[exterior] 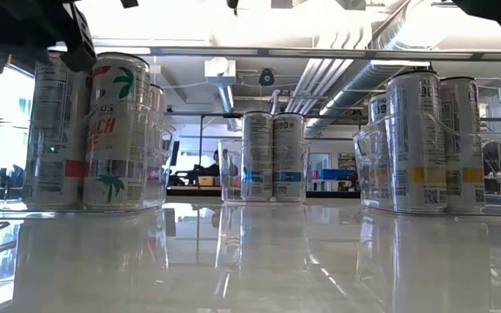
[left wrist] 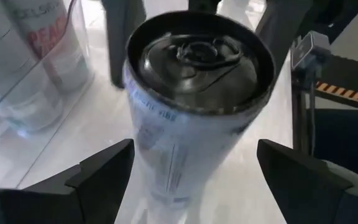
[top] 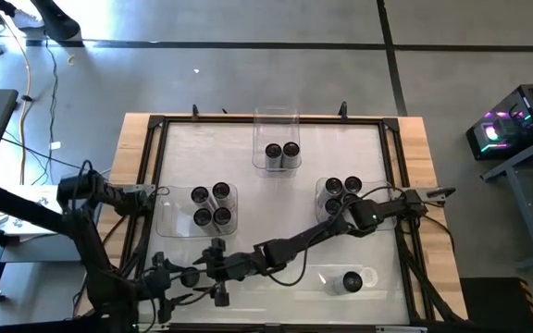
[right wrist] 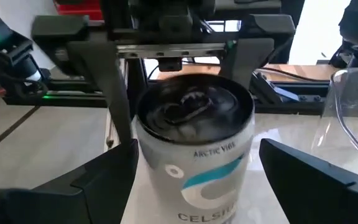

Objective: Sort soda cans
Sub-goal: Put the left white-blue soda can into the top middle transparent bin

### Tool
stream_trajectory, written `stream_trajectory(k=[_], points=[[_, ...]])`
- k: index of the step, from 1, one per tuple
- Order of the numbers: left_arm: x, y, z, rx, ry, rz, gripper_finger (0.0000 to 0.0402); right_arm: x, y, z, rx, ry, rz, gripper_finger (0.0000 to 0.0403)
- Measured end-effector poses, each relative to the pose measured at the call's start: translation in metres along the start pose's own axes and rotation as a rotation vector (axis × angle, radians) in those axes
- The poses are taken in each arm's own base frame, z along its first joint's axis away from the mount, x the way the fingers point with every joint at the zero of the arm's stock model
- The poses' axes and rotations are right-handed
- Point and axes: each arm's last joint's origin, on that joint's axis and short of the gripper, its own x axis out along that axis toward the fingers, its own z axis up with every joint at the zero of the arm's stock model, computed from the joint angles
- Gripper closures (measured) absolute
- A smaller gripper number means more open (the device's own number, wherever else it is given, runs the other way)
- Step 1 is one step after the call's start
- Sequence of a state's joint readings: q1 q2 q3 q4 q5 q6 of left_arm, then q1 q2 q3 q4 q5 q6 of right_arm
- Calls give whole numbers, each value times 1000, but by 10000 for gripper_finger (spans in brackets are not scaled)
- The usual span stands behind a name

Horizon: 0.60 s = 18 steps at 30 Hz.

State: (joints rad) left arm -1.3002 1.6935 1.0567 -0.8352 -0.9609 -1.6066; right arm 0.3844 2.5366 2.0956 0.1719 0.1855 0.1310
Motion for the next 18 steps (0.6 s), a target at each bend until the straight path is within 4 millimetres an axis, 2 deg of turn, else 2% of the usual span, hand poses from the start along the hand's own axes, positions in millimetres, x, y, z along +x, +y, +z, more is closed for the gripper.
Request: stream_trajectory(k=[8,10,14,18], points=[[21,-12,4,41,-40,-9,67,-1,7,-2,-19,16,30,80],[23,-13,6,45,-34,-8,67,-2,11,-3,-27,13,8,99],[25,-13,6,43,-20,-6,67,-4,18,-4,-25,20,38,165],[24,-13,4,33,11,-11,67,-5,20,-3,0,37,45,170]])
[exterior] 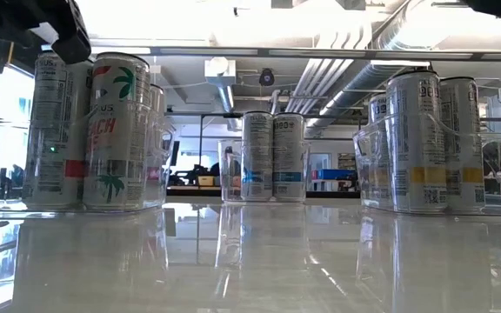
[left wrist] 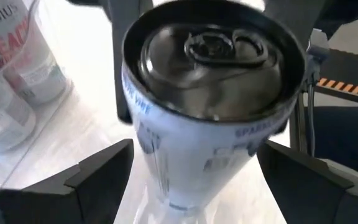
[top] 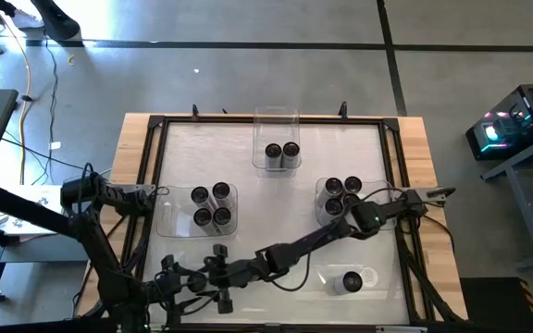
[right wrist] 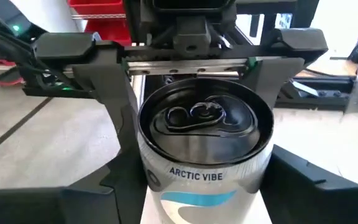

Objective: Sort soda cans
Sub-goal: Put the left white-blue soda can into the top middle transparent bin

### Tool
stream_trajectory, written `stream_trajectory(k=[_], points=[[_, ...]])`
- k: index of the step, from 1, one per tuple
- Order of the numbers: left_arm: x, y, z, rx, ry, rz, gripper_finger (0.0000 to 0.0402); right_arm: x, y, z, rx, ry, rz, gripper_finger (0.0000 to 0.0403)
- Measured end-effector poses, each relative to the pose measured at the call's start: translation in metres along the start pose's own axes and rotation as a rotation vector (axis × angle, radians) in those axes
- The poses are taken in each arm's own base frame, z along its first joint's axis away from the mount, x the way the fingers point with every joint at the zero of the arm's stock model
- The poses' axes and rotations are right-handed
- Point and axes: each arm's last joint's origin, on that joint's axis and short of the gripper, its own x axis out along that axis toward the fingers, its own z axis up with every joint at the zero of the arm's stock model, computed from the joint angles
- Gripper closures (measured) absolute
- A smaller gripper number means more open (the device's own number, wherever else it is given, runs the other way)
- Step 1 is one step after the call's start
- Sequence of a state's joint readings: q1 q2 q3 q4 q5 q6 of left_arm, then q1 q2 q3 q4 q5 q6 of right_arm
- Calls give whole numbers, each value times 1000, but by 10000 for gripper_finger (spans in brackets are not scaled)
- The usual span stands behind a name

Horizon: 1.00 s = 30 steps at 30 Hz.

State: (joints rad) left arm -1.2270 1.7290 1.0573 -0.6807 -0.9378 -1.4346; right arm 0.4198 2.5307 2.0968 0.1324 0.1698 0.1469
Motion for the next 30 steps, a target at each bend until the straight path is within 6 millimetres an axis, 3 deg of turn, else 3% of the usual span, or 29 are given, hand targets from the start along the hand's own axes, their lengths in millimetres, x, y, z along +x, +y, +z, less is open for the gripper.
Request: stream_trajectory(k=[5,13,18,25,30], points=[[-6,0,-5,-28,20,-17,67,-11,12,8,-9,56,-19,170],[-13,3,-10,-29,-1,-7,67,-56,44,15,-179,318,-205,170],[-13,3,-9,-26,-36,-3,67,-85,48,13,-238,472,-404,170],[-13,3,-7,-3,-79,-2,67,-152,39,18,-282,755,-695,170],[-12,3,-4,6,-157,7,67,-175,32,36,-275,709,-802,170]])
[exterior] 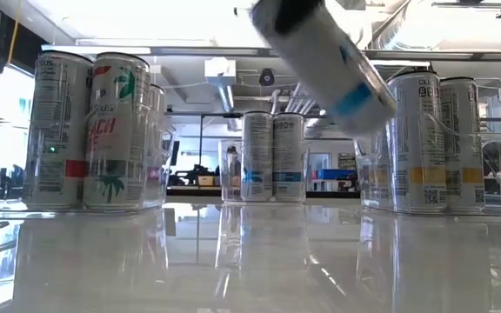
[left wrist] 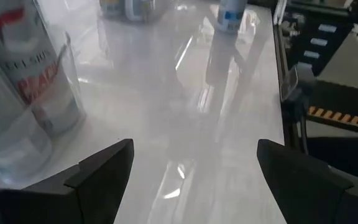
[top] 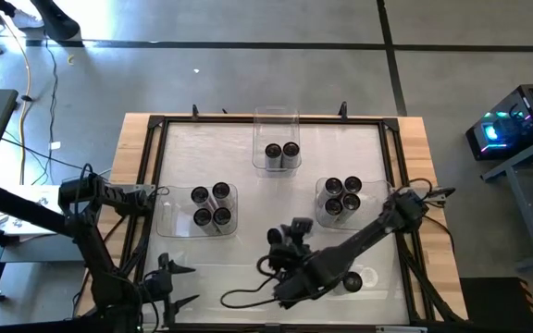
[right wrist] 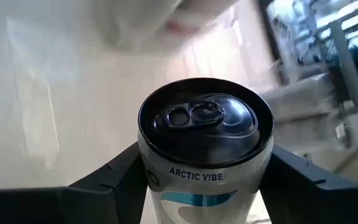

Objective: Sort soda cans
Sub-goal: Put the left white-blue soda can into the top middle transparent bin

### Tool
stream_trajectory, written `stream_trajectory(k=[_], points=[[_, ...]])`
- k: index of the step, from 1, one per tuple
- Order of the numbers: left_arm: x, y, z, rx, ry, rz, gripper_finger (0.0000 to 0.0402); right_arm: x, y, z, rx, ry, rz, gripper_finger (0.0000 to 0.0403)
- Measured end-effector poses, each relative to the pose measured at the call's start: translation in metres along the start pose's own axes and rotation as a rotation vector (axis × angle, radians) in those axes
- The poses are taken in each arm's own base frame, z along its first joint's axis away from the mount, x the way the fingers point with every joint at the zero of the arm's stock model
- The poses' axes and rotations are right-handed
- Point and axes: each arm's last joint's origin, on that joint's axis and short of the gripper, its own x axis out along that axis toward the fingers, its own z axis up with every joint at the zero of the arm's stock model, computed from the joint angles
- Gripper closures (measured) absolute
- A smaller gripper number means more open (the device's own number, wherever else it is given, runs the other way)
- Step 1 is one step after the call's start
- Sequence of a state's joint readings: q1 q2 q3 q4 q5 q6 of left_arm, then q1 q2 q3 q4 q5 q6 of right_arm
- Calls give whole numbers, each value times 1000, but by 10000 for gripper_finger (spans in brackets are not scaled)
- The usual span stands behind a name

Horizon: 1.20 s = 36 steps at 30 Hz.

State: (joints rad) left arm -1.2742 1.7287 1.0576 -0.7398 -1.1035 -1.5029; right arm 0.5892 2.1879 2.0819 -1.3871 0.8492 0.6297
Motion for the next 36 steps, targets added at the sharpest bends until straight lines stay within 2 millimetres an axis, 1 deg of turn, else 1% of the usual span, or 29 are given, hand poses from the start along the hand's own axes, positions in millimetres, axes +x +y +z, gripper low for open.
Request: stream_trajectory(k=[2,3,5,7,10,12,15,18,21,23,26,30,32,36], points=[[1,0,1,12,-15,4,67,-2,-11,1,29,-36,16,170],[1,0,1,16,-19,5,67,2,-14,-1,37,-37,43,170],[3,0,3,13,-30,11,67,15,-20,-9,62,-27,123,170],[4,0,3,13,-31,13,67,27,-28,-18,104,-56,188,170],[5,0,3,19,-36,18,67,39,-45,-30,237,-178,287,170],[8,0,3,22,-37,26,67,48,-52,-37,324,-274,319,170],[12,0,2,17,-38,41,67,64,-57,-51,401,-402,340,170],[18,1,2,19,-38,62,67,80,-64,-60,521,-517,342,167],[24,2,5,4,-38,79,67,99,-63,-79,579,-521,329,159],[27,2,7,-1,-37,89,67,109,-62,-90,603,-518,316,158],[32,3,9,-10,-38,104,67,111,-63,-96,666,-547,317,156],[37,5,12,-19,-39,121,67,115,-61,-105,697,-518,348,148],[39,5,13,-24,-39,126,67,116,-61,-107,724,-512,362,140],[40,6,14,-26,-38,132,67,116,-61,-109,718,-508,371,117]])
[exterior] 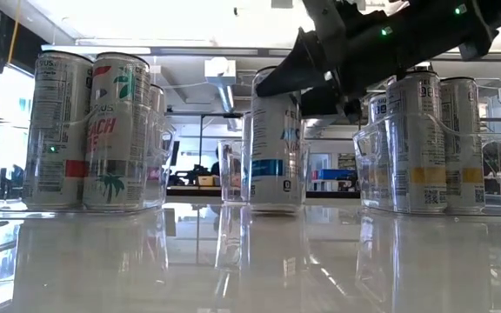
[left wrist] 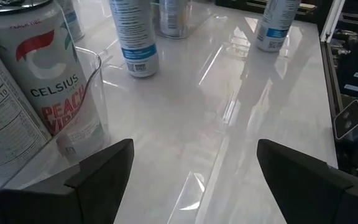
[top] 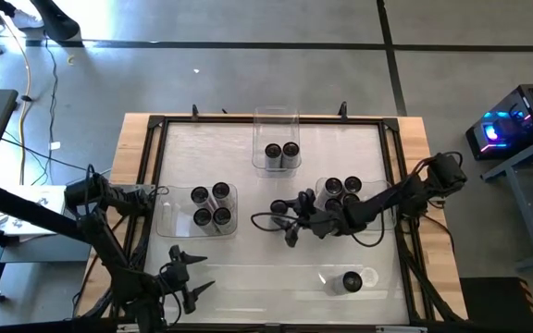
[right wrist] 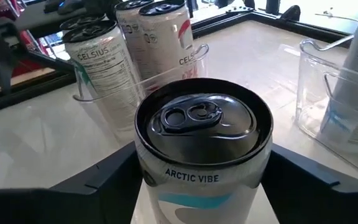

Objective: Sort soda cans
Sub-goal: Put the left white-blue soda can into the top middle transparent bin

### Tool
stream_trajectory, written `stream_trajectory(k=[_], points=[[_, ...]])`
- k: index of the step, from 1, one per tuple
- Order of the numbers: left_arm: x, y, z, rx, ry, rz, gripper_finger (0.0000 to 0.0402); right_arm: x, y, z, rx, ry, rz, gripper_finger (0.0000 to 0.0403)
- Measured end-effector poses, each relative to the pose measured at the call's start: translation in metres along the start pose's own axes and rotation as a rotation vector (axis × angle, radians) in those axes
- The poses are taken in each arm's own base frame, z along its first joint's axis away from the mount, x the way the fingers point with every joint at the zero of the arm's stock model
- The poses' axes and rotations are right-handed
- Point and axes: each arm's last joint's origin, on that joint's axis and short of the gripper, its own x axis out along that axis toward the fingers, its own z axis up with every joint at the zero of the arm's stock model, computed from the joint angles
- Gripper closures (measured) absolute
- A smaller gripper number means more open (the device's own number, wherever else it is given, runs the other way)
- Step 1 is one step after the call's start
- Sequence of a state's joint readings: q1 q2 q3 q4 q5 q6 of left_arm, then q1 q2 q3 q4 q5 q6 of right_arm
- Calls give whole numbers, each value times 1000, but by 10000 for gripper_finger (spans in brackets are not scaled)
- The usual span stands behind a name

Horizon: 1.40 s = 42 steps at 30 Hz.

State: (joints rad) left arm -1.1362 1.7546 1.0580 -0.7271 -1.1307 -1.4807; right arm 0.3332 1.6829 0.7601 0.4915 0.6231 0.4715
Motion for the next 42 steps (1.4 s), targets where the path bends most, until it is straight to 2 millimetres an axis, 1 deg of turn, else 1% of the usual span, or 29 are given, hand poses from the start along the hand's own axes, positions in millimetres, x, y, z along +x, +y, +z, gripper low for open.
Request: stream_trajectory(k=[5,8,13,17,20,23,25,31,35,38,40,42], points=[[0,0,0,0,4,-1,67,0,1,-3,-15,36,43,82],[0,0,0,0,6,-1,67,1,0,-3,-18,57,85,69],[0,0,0,0,6,-1,67,-3,3,4,-78,38,114,65],[0,0,0,0,6,0,67,-6,14,15,-176,-11,64,65],[0,0,0,0,6,0,67,-5,20,22,-232,0,21,66],[0,0,0,0,6,0,67,-4,23,28,-259,37,15,76],[0,0,0,0,6,0,67,-4,25,31,-266,55,7,92],[0,0,0,-1,6,-1,67,-4,27,33,-261,66,3,168],[0,0,0,-1,6,-1,67,-4,26,33,-241,60,-11,169],[0,0,0,-1,6,-1,67,-10,25,40,-240,43,-15,169],[0,0,0,-2,6,-1,67,-17,25,53,-231,-8,-25,169],[0,0,0,-4,6,-2,67,-27,23,72,-215,-71,-30,169]])
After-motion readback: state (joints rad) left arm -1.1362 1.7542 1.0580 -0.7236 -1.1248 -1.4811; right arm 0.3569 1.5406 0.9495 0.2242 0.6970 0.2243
